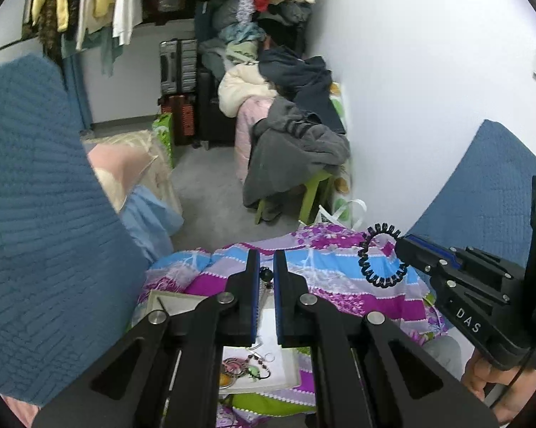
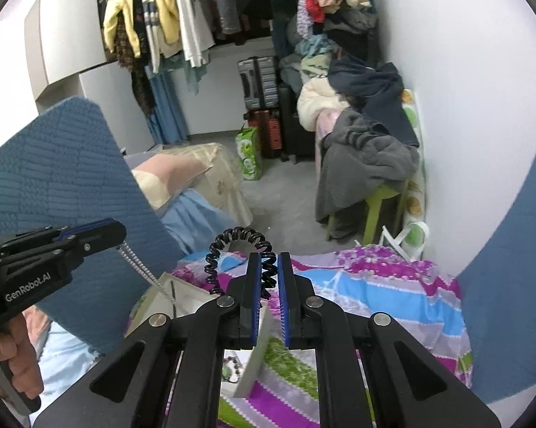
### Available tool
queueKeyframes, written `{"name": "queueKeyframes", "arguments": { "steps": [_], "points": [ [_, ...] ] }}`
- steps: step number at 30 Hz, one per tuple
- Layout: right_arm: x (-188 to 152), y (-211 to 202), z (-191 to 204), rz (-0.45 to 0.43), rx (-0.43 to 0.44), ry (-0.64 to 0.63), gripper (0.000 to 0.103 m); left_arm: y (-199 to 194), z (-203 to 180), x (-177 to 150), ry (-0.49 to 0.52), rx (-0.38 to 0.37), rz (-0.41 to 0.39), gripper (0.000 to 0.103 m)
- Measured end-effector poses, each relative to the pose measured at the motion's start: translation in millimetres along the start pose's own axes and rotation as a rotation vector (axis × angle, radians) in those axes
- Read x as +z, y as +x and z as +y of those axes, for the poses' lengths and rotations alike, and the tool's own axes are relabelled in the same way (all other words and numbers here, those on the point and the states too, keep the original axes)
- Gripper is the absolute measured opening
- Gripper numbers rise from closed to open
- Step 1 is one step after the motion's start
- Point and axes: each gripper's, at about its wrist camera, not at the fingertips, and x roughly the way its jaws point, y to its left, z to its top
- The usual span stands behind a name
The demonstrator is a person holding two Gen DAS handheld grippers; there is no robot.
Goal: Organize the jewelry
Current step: 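Carry the bracelet and chain into the white box and open both tools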
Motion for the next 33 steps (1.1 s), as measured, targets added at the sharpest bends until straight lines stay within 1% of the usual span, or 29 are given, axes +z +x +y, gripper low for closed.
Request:
{"name": "queueKeyframes", "arguments": {
  "steps": [7,16,19,22,26,30,31,32,33],
  "points": [
    [-29,42,22,0.066,0.019,0.017,0.007,24,34,-33,-0.029,-0.002,0.059,0.007],
    [-71,100,39,0.171,0.000,0.008,0.007,66,78,-79,-0.084,-0.008,0.143,0.007],
    [-88,119,42,0.217,0.004,0.014,0.007,81,86,-96,-0.088,0.018,0.178,0.007],
    [-107,138,44,0.271,0.006,0.018,0.008,95,94,-111,-0.102,0.008,0.222,0.007],
    [-126,155,44,0.324,-0.001,0.022,0.008,108,101,-129,-0.124,0.003,0.261,0.007],
    [-136,164,41,0.360,0.013,0.034,0.008,115,103,-137,-0.133,0.006,0.281,0.007],
    [-137,165,41,0.364,0.012,0.034,0.009,115,102,-137,-0.132,0.006,0.279,0.007],
    [-137,165,40,0.371,0.008,0.034,0.015,116,102,-137,-0.132,0.005,0.281,0.007],
    [-137,165,39,0.374,0.010,0.038,0.026,117,102,-137,-0.133,0.005,0.293,0.007]
  ]
}}
